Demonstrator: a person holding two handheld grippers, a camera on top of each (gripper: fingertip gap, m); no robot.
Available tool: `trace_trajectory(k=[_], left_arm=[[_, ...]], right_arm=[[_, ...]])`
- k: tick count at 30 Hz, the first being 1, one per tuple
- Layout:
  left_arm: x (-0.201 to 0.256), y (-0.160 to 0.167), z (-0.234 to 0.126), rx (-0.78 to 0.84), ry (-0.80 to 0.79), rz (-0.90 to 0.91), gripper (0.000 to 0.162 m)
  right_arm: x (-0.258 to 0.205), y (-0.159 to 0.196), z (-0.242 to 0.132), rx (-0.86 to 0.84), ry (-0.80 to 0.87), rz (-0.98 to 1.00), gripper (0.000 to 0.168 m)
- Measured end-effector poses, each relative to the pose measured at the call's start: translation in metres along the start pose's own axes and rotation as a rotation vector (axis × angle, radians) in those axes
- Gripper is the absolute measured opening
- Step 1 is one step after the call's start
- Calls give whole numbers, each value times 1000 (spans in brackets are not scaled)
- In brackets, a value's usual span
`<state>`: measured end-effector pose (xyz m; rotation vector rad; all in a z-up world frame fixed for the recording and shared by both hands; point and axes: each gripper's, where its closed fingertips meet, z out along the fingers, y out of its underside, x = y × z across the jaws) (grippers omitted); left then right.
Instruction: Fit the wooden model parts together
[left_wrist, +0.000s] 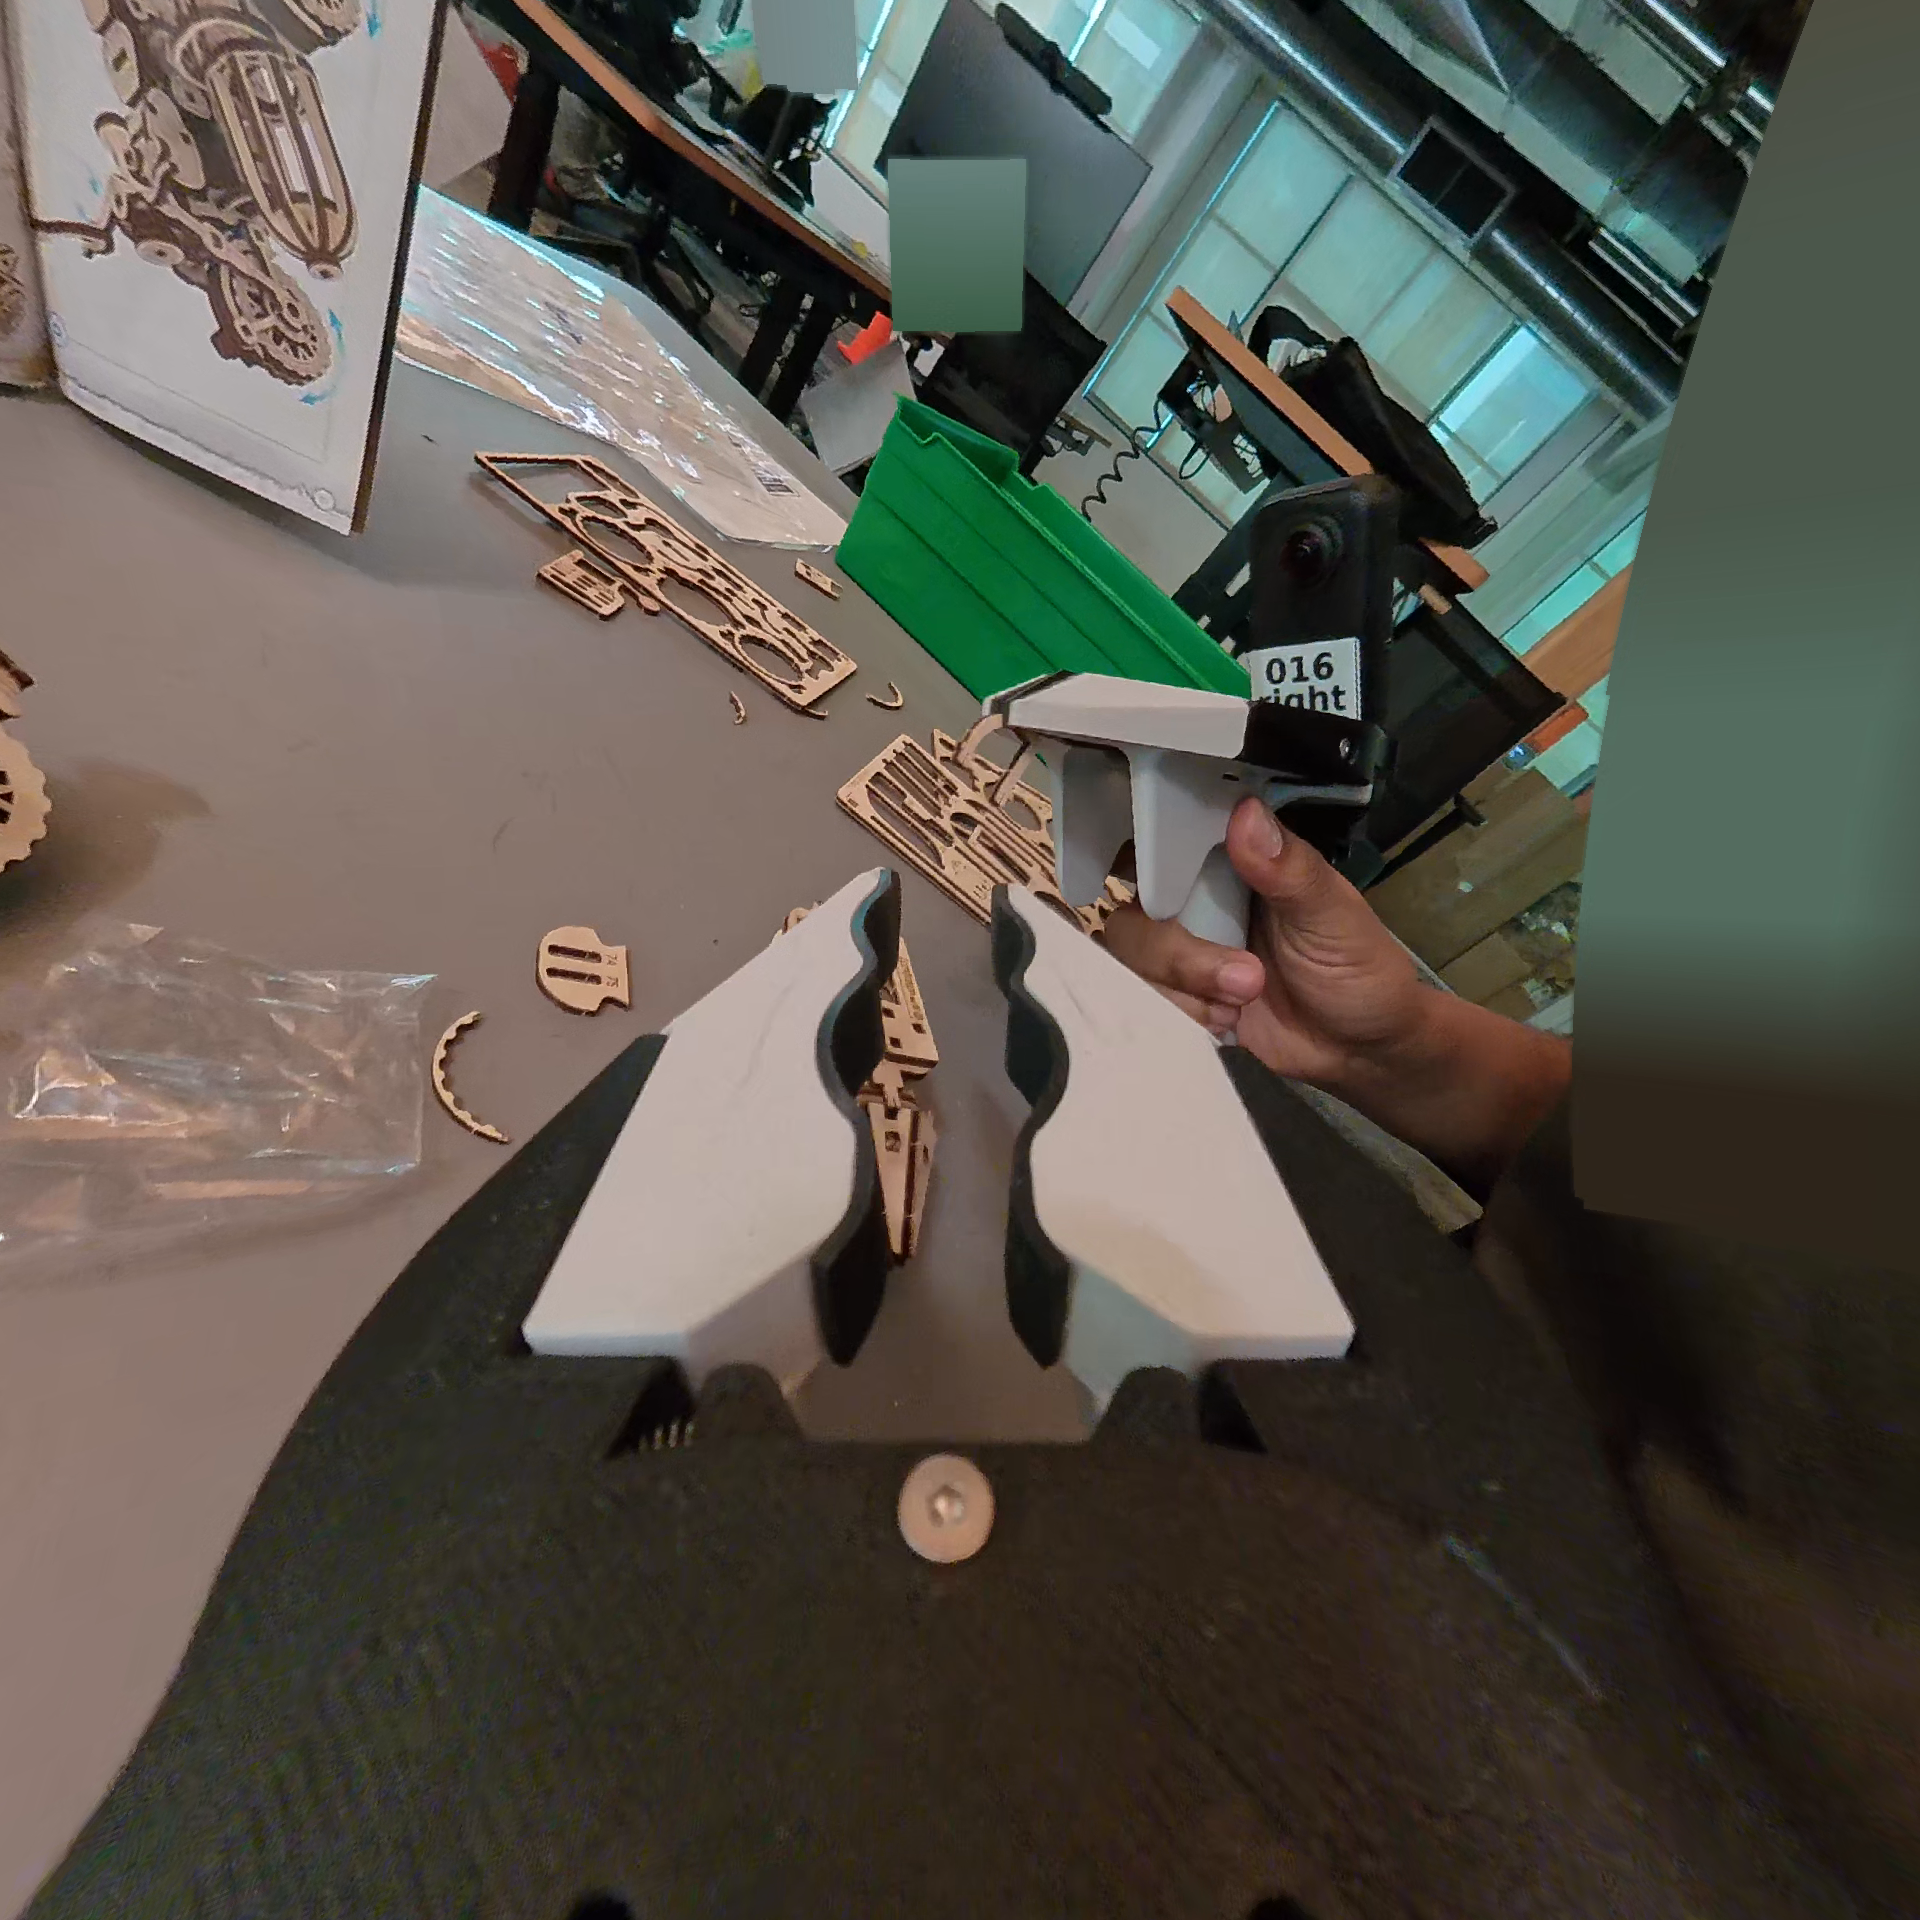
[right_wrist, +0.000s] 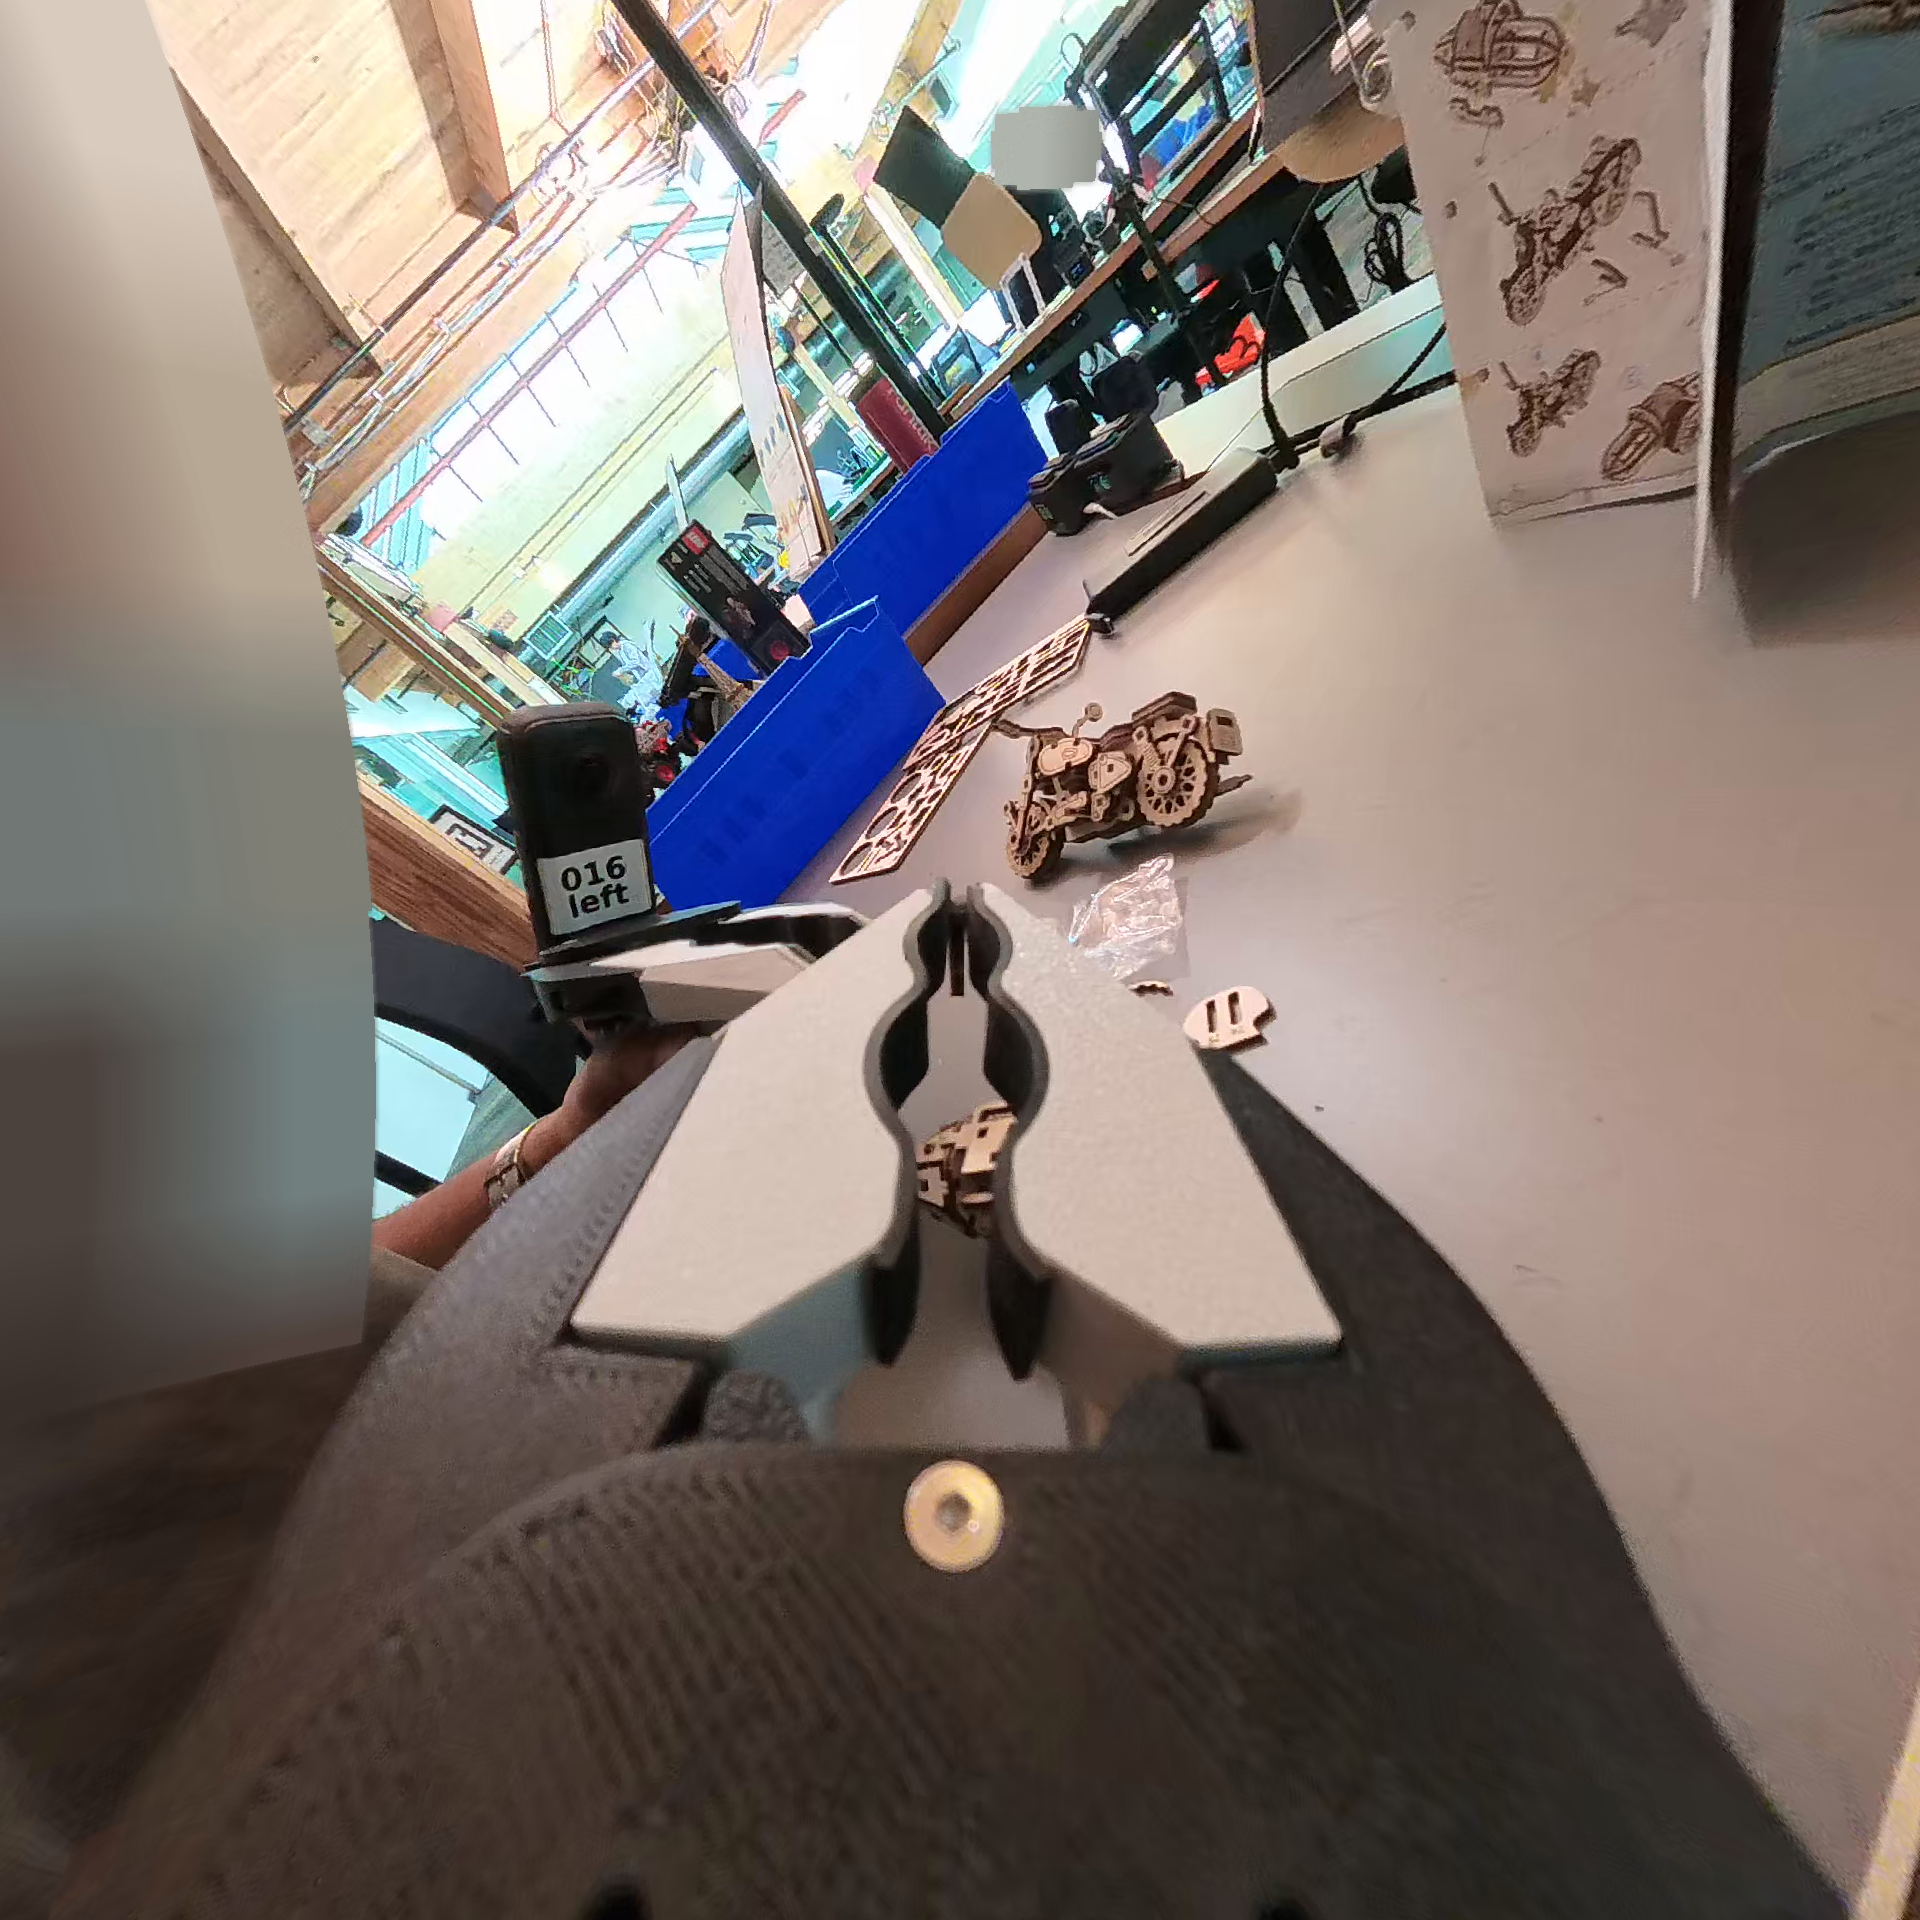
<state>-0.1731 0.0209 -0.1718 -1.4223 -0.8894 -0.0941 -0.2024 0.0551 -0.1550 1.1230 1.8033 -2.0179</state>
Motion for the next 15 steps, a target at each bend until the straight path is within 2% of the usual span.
trace_trajectory(k=[15], left_arm=[[-2, 2, 1, -3, 1, -19, 16]], right_arm=[[-1, 0, 0, 1, -11, 1, 0]])
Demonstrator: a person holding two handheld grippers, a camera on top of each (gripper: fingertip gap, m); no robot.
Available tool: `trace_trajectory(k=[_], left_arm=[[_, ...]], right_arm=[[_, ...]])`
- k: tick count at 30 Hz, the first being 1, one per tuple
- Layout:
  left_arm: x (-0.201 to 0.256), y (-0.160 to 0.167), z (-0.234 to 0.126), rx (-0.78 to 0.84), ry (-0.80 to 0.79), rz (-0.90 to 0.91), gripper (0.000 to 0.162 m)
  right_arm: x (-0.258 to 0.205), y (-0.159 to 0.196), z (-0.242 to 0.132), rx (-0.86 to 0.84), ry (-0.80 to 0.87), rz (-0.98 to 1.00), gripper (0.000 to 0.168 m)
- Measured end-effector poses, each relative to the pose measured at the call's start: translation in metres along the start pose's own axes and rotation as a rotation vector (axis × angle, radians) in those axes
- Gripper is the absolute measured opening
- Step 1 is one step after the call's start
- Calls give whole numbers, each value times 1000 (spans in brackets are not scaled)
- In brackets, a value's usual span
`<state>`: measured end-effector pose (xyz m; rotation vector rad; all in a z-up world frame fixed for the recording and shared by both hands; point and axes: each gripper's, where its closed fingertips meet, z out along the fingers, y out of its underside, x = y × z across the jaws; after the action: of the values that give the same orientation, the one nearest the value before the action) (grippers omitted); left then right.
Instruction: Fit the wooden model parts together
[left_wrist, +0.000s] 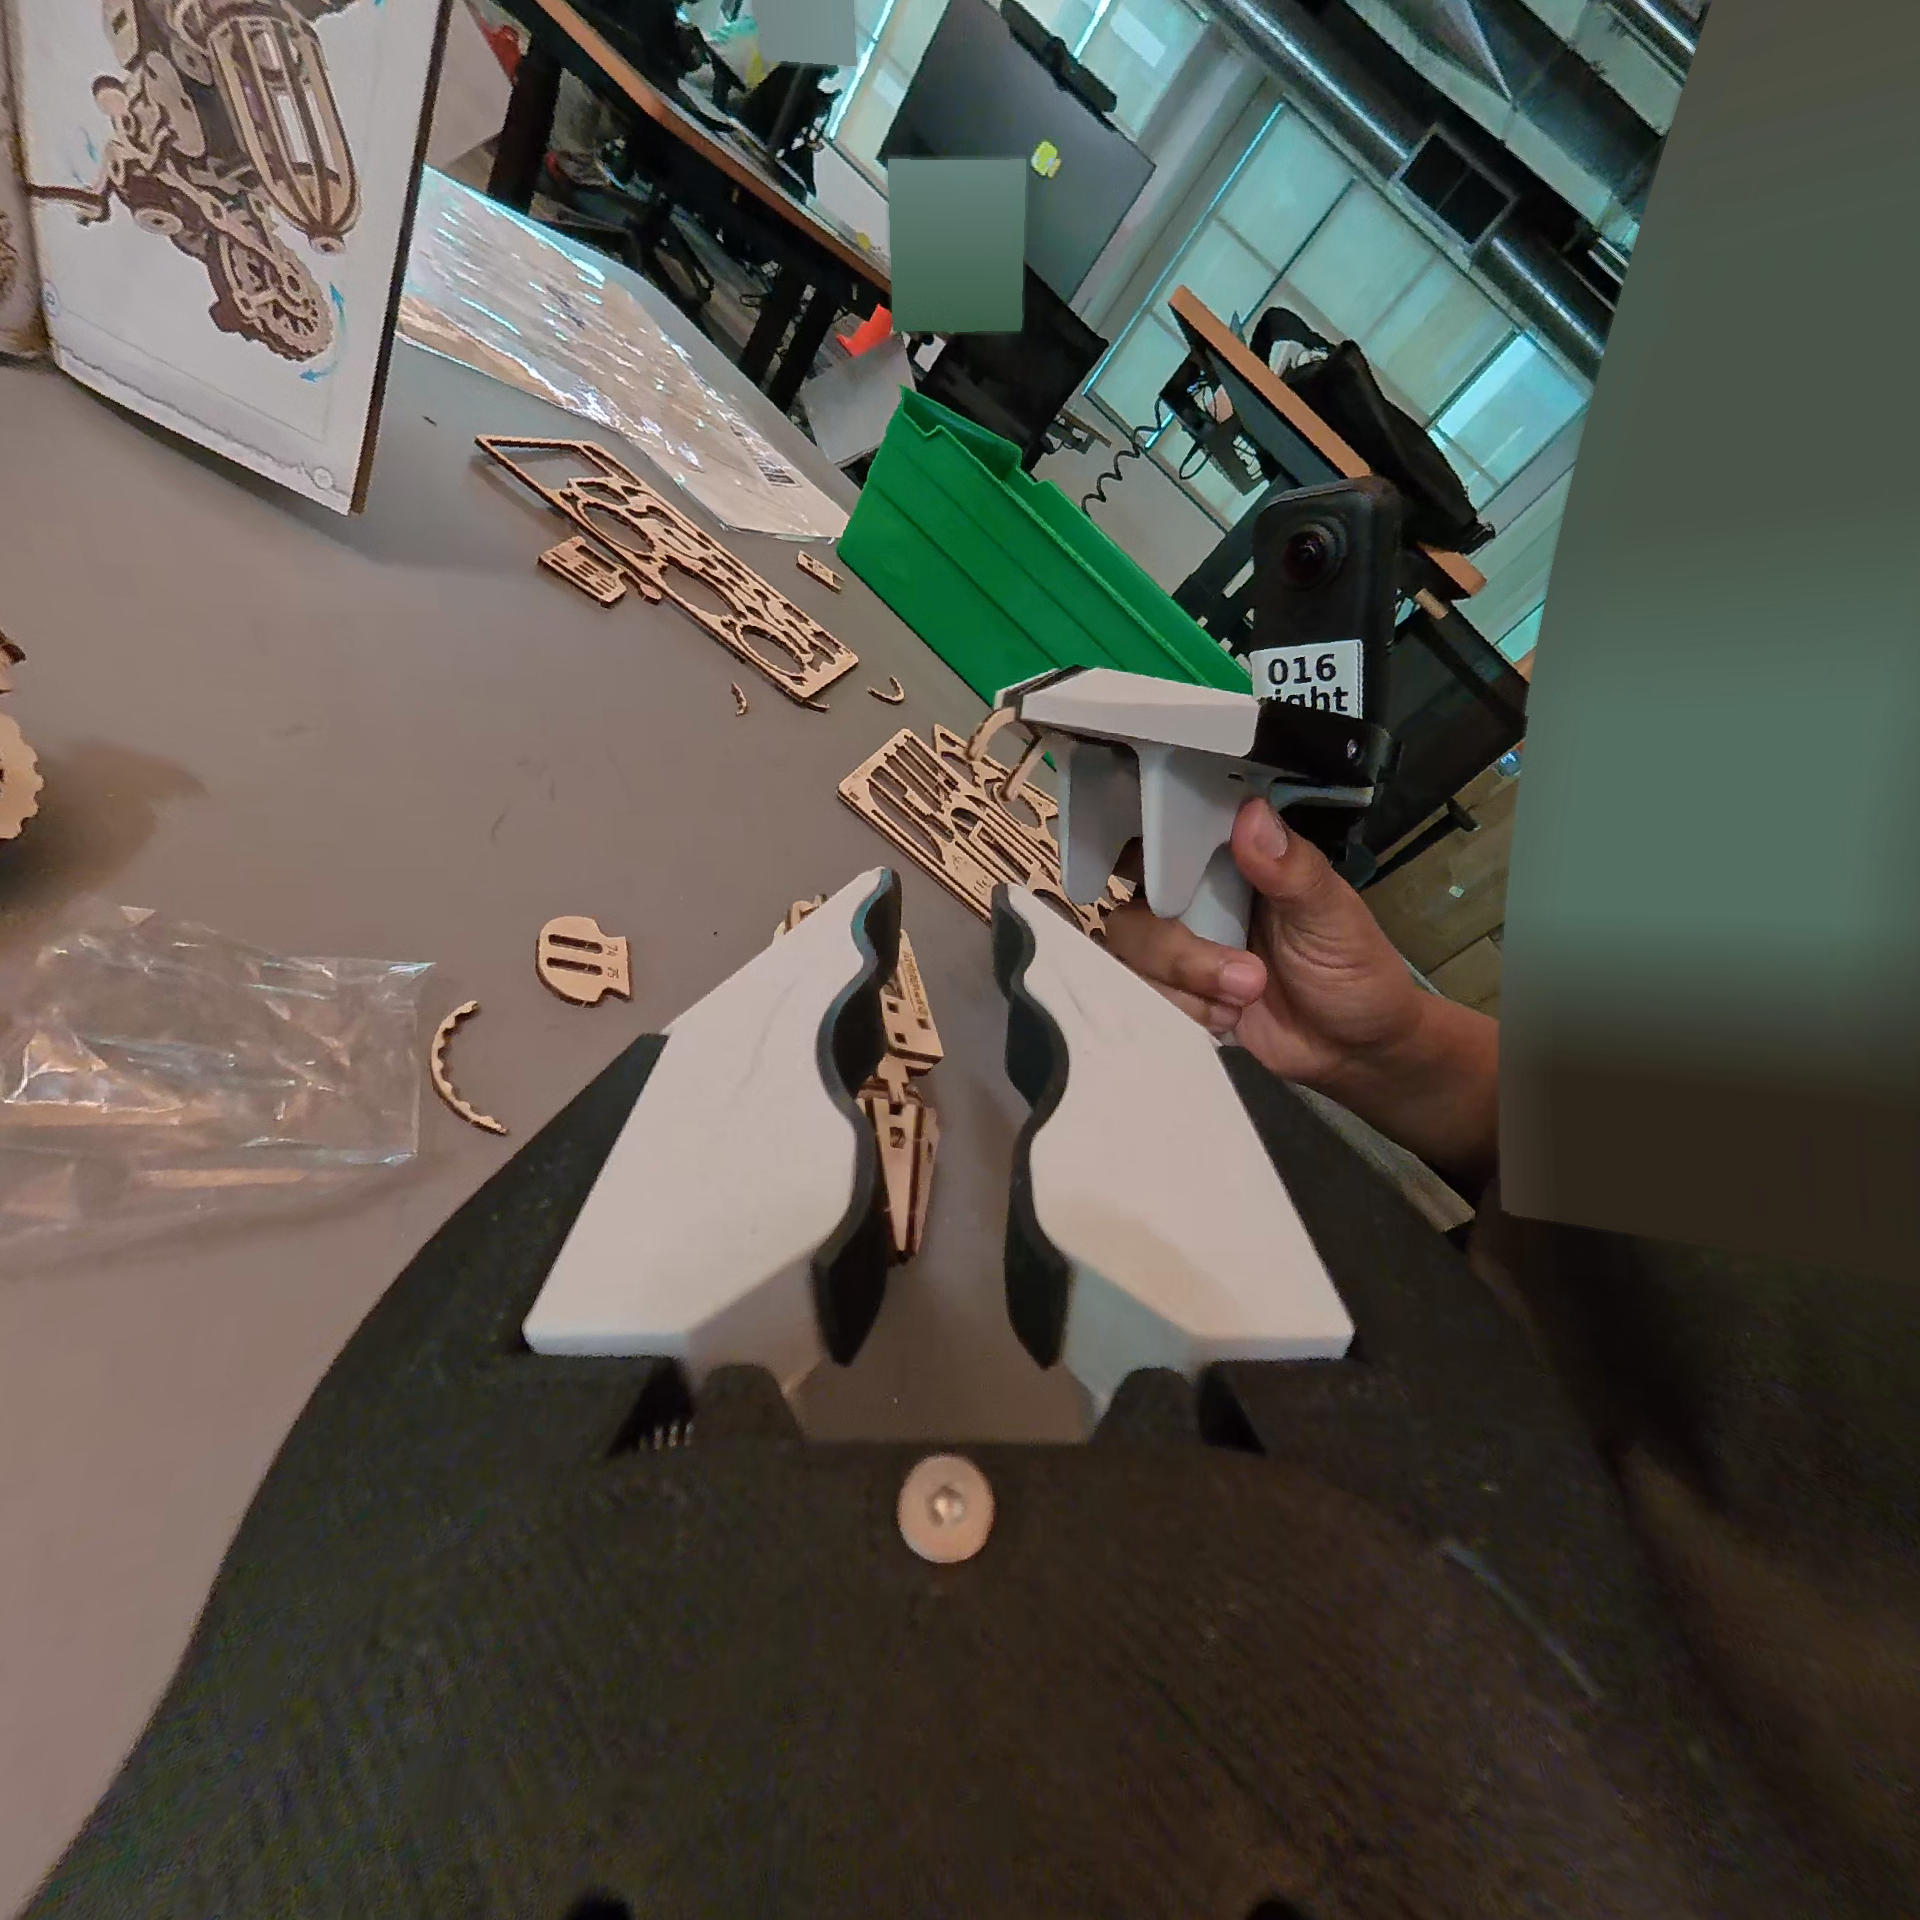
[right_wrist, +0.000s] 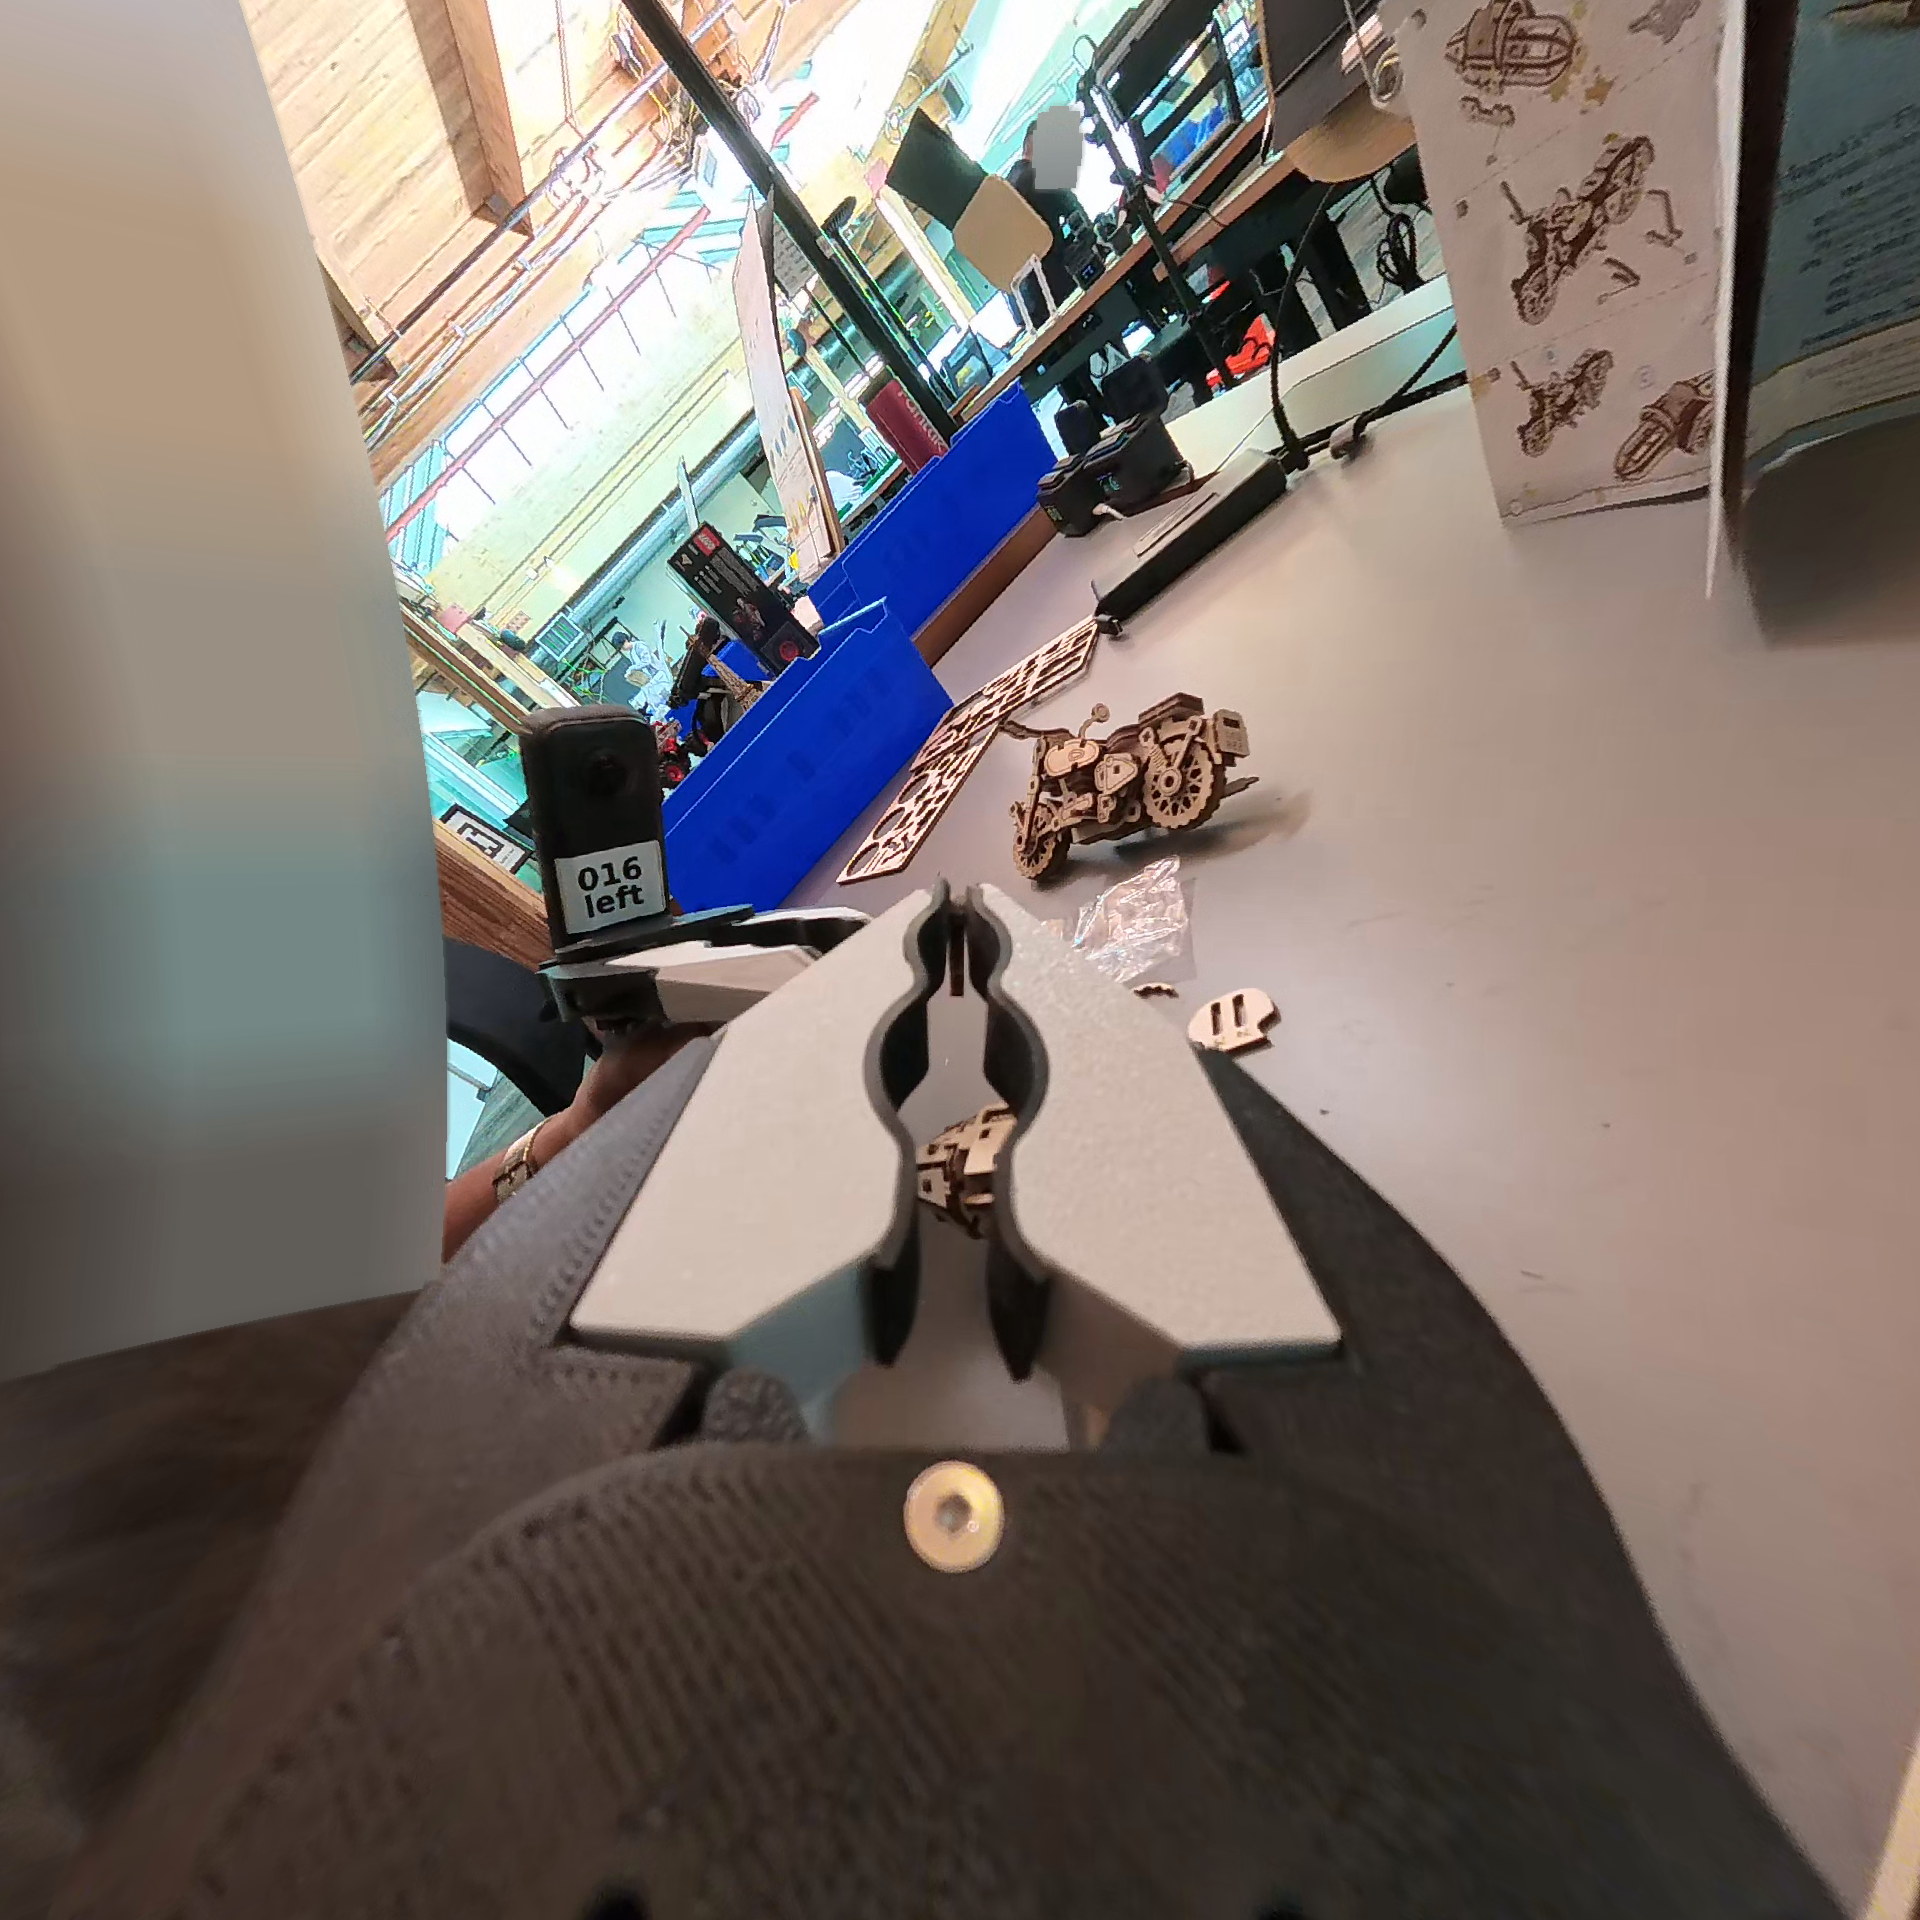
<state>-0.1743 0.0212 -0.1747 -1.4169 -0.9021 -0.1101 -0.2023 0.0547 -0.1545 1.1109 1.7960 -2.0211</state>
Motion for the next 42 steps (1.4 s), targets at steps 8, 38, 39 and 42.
trace_trajectory(k=[8, 38, 39, 42], left_arm=[[-11, -4, -4, 25, -29, -46, 18], [-106, 8, -21, -14, -392, -257, 31], [-106, 8, -21, -14, -393, -255, 31], [-106, 8, -21, -12, -393, -257, 31]], right_arm=[[6, 3, 2, -16, 39, -76, 0], [68, 1, 0, -32, 318, -227, 0], [68, 1, 0, -33, 318, -228, 0], [68, 2, 0, -37, 321, -232, 0]])
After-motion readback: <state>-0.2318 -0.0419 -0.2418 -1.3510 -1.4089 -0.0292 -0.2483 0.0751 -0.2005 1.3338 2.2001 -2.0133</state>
